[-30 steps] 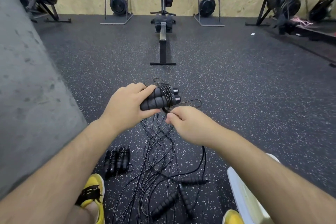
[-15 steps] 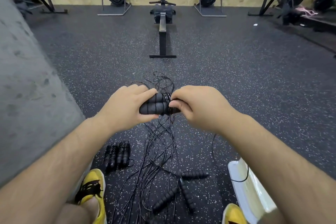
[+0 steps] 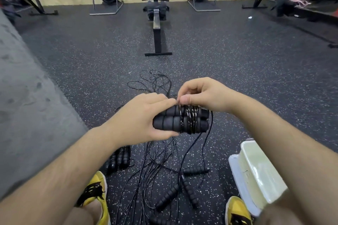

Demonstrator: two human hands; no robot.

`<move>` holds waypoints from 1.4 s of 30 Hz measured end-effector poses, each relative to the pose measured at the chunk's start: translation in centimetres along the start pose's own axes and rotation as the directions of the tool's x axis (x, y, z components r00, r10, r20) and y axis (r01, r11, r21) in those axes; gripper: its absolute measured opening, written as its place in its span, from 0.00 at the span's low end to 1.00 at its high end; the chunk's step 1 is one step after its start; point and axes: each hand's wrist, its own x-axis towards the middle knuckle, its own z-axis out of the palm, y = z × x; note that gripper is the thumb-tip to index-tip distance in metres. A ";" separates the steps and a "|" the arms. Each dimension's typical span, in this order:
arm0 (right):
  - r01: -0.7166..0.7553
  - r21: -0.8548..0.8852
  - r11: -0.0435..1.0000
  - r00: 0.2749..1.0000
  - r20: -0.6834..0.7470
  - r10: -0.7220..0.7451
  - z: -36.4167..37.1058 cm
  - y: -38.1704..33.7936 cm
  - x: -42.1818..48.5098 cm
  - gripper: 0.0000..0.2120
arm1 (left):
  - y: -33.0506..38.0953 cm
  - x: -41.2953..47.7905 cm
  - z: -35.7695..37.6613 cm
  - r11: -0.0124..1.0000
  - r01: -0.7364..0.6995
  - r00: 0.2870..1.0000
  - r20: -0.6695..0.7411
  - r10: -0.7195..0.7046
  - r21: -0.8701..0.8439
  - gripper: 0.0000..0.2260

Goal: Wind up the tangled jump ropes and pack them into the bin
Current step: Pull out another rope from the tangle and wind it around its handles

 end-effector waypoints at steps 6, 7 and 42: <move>-0.043 0.368 0.929 0.999 0.025 0.036 0.5 0.4 0.2 0.09 | 1.1 0.2 -0.6 0.985 0.093 0.993 -0.056 -0.102 -0.145 0.28; -0.045 0.409 0.911 0.999 0.020 0.040 0.9 0.4 0.3 0.07 | 1.1 0.2 -0.7 0.982 0.114 0.990 -0.066 -0.125 -0.148 0.28; 0.014 -0.630 0.776 0.998 -0.041 -0.051 5.0 -5.1 -2.5 0.16 | -4.7 0.7 0.0 0.900 0.276 0.961 -0.061 -0.271 0.337 0.44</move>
